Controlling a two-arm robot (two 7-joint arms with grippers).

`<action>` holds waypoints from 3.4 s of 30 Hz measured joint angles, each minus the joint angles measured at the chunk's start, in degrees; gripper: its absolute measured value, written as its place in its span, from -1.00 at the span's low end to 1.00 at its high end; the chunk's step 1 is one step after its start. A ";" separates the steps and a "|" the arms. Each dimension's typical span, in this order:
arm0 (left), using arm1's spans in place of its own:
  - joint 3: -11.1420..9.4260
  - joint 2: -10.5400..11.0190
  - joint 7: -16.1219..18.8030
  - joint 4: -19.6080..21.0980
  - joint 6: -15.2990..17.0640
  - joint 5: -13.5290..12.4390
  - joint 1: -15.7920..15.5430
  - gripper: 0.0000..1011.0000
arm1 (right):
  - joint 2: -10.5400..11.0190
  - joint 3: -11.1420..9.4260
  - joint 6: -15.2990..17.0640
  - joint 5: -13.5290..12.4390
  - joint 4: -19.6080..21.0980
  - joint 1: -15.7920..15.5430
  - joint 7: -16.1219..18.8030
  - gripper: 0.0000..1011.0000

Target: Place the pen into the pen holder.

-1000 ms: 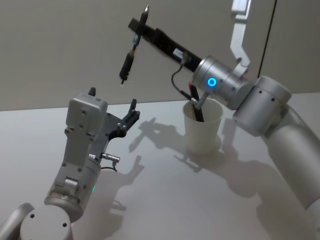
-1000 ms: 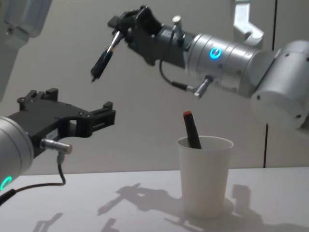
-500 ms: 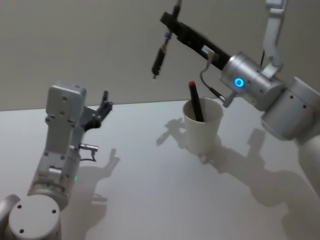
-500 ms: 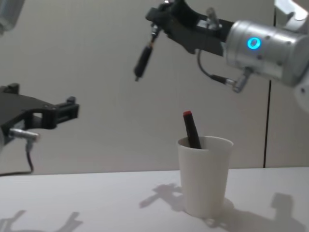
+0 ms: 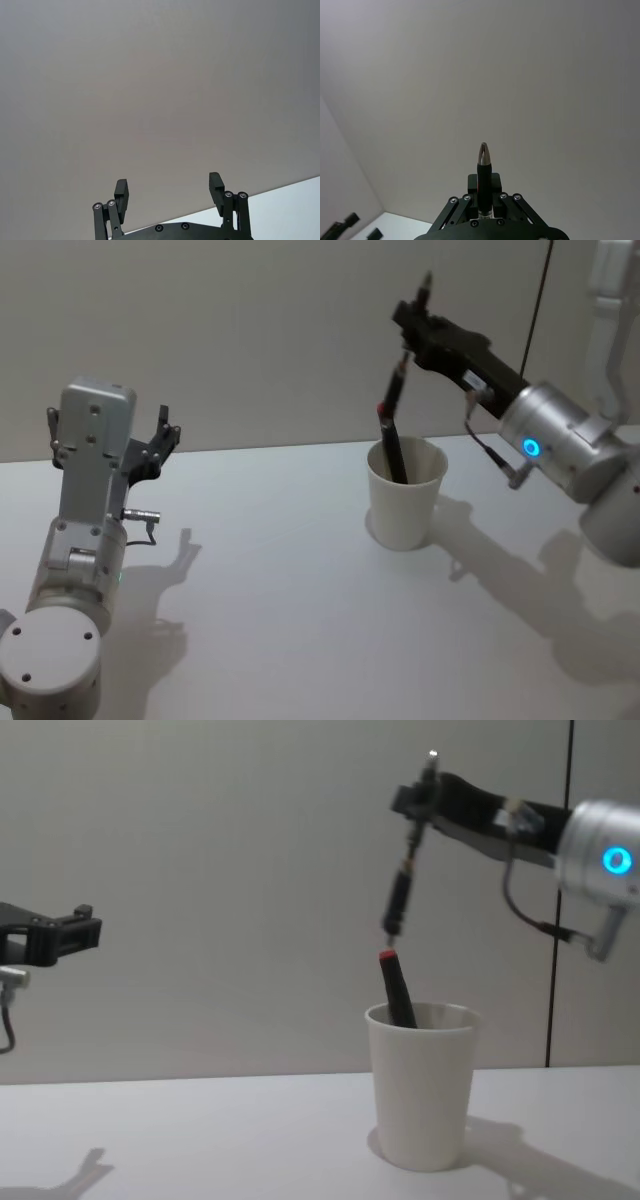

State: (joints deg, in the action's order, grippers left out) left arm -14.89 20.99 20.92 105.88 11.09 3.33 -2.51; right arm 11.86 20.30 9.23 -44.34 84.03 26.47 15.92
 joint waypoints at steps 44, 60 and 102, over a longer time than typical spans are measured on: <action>1.17 0.09 1.48 -0.09 1.74 -0.23 -0.57 0.98 | 7.74 0.54 -28.40 35.20 11.33 -15.18 -19.92 -0.72; 1.17 0.09 1.50 -0.09 1.77 -0.23 -0.58 0.98 | 4.54 1.49 -25.65 36.34 7.00 -13.02 -15.56 -0.72; 1.17 0.09 1.49 -0.09 1.76 -0.23 -0.57 0.98 | -0.52 3.01 -21.69 34.93 -0.15 -8.59 -6.42 0.15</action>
State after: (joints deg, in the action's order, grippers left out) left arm -13.72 21.07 22.41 105.79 12.85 3.10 -3.08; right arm 11.34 23.31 -12.47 -9.40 83.89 17.88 9.50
